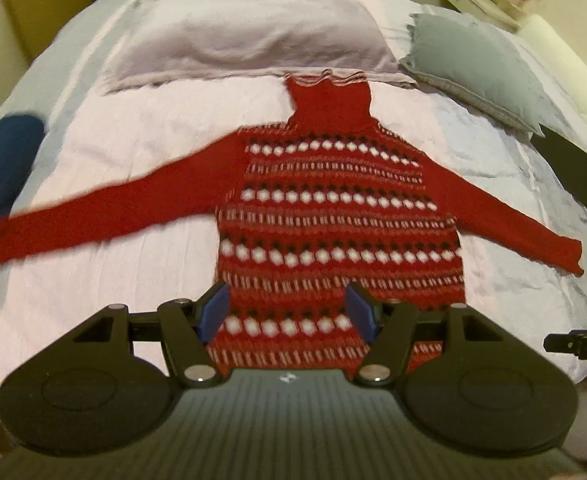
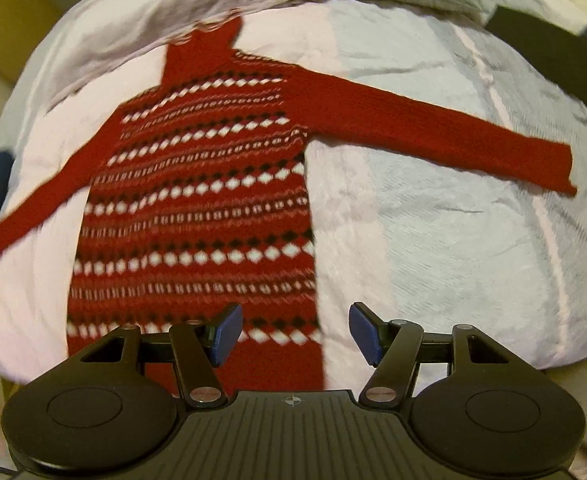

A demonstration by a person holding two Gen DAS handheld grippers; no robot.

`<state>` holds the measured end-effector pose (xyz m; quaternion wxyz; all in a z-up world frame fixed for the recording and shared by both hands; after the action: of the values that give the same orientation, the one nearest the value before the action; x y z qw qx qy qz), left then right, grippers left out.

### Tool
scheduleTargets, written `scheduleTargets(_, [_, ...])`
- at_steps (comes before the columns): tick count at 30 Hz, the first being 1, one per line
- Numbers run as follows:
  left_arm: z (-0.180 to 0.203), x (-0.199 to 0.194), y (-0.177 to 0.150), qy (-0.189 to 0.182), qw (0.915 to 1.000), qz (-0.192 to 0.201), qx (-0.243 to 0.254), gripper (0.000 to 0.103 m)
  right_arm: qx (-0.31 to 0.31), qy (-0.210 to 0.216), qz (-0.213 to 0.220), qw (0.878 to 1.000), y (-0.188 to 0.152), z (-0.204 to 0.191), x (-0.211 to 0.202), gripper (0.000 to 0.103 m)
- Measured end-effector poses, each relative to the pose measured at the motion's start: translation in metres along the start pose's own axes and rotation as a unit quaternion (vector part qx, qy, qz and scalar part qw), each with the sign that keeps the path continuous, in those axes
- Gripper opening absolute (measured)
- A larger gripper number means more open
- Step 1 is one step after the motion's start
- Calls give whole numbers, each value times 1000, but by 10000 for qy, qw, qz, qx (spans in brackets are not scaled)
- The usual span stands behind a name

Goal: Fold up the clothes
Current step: 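Grasp the sweater hem with both tools and lift it toward the collar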

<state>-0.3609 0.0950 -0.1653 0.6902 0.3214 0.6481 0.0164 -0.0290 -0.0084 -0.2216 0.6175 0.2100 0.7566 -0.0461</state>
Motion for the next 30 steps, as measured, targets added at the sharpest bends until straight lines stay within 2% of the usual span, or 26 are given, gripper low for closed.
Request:
scheduleTargets(3, [-28,31,28,-144,9998,-28,158,60,256,-116,-72,9996,13,-14,21,63])
scheduleTargets(8, [-65,102,63,-405,9986,-306,177,60,363,-275,-296,9985,37,-23,61,63])
scheduleTargets(14, [-82,189,94,-712,9972,-244,4,60,378,-166,-501,9979,101,-28,119,63])
scheduleTargets(18, [-87,257,109,-945,9951,-179,-247,56,150,172,-518,9984,159,-40,172,63])
scheduleTargets(22, [-97,310,142,-1073,9936,80,-356,55,-223,406,-487,9977,223,-58,223,63])
scheduleTargets(27, [-113,365,200,-1129,9928,327,-238,56,-516,1077,-291,9924,307,-86,251,62])
scheduleTargets(30, [-122,389,234,-1198,9911,449,-359,58,-740,1477,-122,9862,355,-109,264,62])
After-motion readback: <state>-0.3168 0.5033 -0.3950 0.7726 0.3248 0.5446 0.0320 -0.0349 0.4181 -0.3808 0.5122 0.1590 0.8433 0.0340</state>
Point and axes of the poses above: each gripper's, at about its wrist camera, not at the fingertips, and x roughly the way its jaws point, z to its right, y to its top, the point moved 1 cm from there along x, roughly the way its jaws point, and after that the axes turned 15 degrees about x, right-handed, at the moved point
